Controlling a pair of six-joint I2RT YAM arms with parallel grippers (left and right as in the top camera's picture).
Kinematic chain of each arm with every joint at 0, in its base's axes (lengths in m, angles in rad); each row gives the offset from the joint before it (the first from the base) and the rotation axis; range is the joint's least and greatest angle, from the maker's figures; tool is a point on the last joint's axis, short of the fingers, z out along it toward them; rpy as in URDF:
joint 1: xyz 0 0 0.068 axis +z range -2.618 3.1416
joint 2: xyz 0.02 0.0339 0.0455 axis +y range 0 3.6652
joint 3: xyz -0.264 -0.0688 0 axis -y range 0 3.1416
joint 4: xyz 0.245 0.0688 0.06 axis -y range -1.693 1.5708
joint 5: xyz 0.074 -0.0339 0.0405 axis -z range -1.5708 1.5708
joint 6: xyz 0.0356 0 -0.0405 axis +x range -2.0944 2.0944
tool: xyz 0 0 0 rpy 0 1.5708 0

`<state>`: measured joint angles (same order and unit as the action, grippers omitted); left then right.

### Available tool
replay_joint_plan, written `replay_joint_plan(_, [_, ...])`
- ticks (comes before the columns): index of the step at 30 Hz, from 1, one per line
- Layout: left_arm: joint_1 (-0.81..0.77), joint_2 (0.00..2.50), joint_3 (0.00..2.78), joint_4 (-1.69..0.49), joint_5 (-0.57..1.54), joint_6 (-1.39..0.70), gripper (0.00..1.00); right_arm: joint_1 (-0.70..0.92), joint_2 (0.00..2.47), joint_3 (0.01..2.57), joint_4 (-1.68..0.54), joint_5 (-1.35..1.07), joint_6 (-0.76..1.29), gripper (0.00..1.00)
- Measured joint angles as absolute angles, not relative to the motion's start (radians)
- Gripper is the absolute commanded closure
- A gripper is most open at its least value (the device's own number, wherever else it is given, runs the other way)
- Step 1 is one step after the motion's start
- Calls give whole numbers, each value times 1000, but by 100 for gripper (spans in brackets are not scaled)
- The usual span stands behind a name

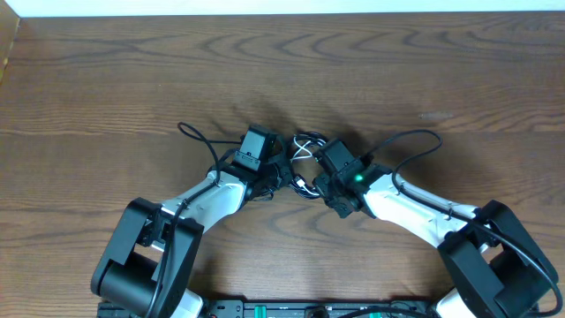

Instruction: Untangle cables

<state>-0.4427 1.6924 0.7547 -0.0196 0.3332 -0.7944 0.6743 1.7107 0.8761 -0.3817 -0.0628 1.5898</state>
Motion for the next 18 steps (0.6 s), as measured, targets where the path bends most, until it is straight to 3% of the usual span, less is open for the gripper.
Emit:
replay_joint_plan(10, [-447, 1686, 766, -56, 249, -682, 93, 622, 1562, 876, -390, -113, 1262, 99])
replay_joint_plan(18, [-447, 1682, 773, -108, 179, -607, 93, 565, 1472, 876, -532, -96, 1161, 99])
